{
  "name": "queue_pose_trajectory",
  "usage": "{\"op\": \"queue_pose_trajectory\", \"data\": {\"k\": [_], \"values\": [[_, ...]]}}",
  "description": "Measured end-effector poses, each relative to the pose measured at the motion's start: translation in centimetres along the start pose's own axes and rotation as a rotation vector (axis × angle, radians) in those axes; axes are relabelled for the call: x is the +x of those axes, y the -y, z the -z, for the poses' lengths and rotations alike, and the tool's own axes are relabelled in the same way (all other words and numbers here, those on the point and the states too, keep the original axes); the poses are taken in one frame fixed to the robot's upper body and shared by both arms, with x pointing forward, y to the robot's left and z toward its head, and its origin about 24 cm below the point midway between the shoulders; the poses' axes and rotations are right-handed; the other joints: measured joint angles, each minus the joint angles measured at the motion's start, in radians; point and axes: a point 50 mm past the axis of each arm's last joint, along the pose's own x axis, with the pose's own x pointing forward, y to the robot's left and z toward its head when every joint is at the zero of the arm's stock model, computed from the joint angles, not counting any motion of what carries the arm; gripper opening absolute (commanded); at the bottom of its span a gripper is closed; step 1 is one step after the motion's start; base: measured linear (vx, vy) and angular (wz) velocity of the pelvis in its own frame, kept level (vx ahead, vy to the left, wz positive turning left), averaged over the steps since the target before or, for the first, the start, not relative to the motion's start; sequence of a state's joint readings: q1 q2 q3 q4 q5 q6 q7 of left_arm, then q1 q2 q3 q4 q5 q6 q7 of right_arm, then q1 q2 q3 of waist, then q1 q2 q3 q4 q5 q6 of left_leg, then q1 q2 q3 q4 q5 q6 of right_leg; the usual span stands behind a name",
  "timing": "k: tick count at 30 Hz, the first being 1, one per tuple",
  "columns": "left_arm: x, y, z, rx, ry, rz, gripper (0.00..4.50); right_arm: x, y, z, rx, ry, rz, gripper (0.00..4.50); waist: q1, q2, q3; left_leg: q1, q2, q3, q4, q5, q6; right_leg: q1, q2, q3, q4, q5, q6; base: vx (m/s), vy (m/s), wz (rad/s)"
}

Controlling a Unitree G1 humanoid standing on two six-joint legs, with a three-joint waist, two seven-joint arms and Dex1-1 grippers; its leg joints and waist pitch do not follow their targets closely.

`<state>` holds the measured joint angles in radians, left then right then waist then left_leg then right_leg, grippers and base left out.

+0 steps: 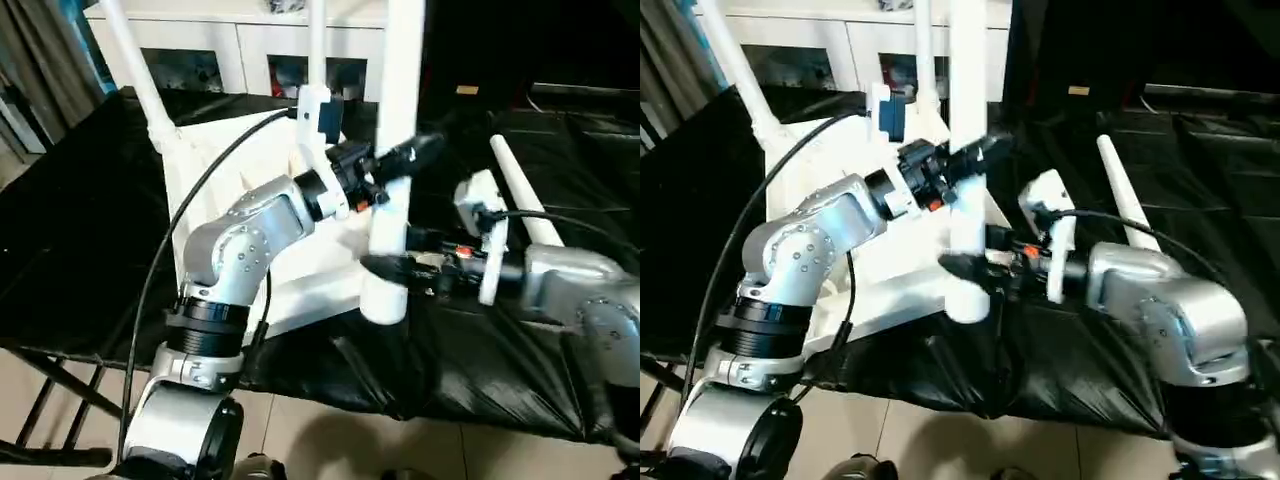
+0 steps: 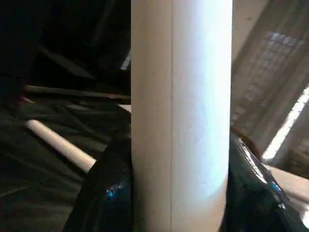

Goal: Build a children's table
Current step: Pick table leg

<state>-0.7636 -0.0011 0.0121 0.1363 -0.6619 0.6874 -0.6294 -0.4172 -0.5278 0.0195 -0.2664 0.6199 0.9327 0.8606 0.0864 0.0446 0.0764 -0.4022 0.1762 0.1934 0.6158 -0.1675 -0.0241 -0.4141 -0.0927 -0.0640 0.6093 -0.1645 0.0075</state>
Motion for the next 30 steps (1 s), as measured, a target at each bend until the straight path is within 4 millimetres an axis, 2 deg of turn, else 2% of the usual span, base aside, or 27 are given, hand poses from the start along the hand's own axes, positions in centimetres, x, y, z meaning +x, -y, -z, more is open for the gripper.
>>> {"op": "queue_pose_trajectory", "data": {"k": [9, 11, 13, 15, 20, 24, 30], "values": [[0.36, 0.77, -0.08, -0.047, -0.009, 0.094, 1.81, 0.35, -0.13, 0.06, 0.018, -0.014, -0.076, 3.22, 0.001, 0.000, 0.000, 0.000, 0.000, 0.000, 0.000, 0.000, 0.000, 0.000, 0.000, 0.000, 0.000, 0.000, 0.000, 0.000, 0.000, 0.00], [0.31, 0.83, -0.02, -0.042, -0.020, 0.110, 1.81, 0.34, -0.11, 0.20, 0.023, -0.022, -0.086, 2.93, 0.001, 0.000, 0.000, 0.000, 0.000, 0.000, 0.000, 0.000, 0.000, 0.000, 0.000, 0.000, 0.000, 0.000, 0.000, 0.000, 0.000, 0.00], [0.28, 0.88, 0.02, -0.042, -0.026, 0.122, 1.81, 0.27, -0.10, 0.19, 0.022, -0.025, -0.088, 2.86, 0.001, 0.000, 0.000, 0.000, 0.000, 0.000, 0.000, 0.000, 0.000, 0.000, 0.000, 0.000, 0.000, 0.000, 0.000, 0.000, 0.000, 0.00], [0.19, 0.86, 0.02, -0.039, -0.033, 0.128, 1.81, 0.21, -0.11, 0.19, 0.021, -0.027, -0.094, 2.54, 0.001, 0.000, 0.000, 0.000, 0.000, 0.000, 0.000, 0.000, 0.000, 0.000, 0.000, 0.000, 0.000, 0.000, 0.000, 0.000, 0.000, 0.00], [0.06, 0.86, 0.05, -0.034, -0.046, 0.139, 1.81, -0.05, -0.06, 0.22, 0.020, -0.038, -0.103, 2.15, 0.002, 0.000, 0.000, 0.000, 0.000, 0.000, 0.000, 0.000, 0.000, 0.000, 0.000, 0.000, 0.000, 0.000, -0.001, 0.000, 0.000, 0.00], [0.04, 0.88, 0.07, -0.031, -0.051, 0.147, 1.81, -0.14, 0.05, 0.32, 0.028, -0.041, -0.105, 1.97, 0.002, 0.000, 0.000, 0.000, 0.000, 0.000, 0.000, 0.000, 0.000, 0.000, 0.000, 0.000, 0.000, 0.001, -0.001, 0.000, 0.000, 0.00], [0.04, 0.91, 0.10, -0.029, -0.055, 0.152, 1.80, -0.16, 0.05, 0.44, 0.034, -0.039, -0.107, 1.93, 0.002, 0.000, 0.000, 0.000, 0.000, 0.000, 0.000, 0.000, 0.000, 0.000, 0.000, 0.000, 0.000, 0.003, -0.004, 0.000, 0.000, 0.00]]}}
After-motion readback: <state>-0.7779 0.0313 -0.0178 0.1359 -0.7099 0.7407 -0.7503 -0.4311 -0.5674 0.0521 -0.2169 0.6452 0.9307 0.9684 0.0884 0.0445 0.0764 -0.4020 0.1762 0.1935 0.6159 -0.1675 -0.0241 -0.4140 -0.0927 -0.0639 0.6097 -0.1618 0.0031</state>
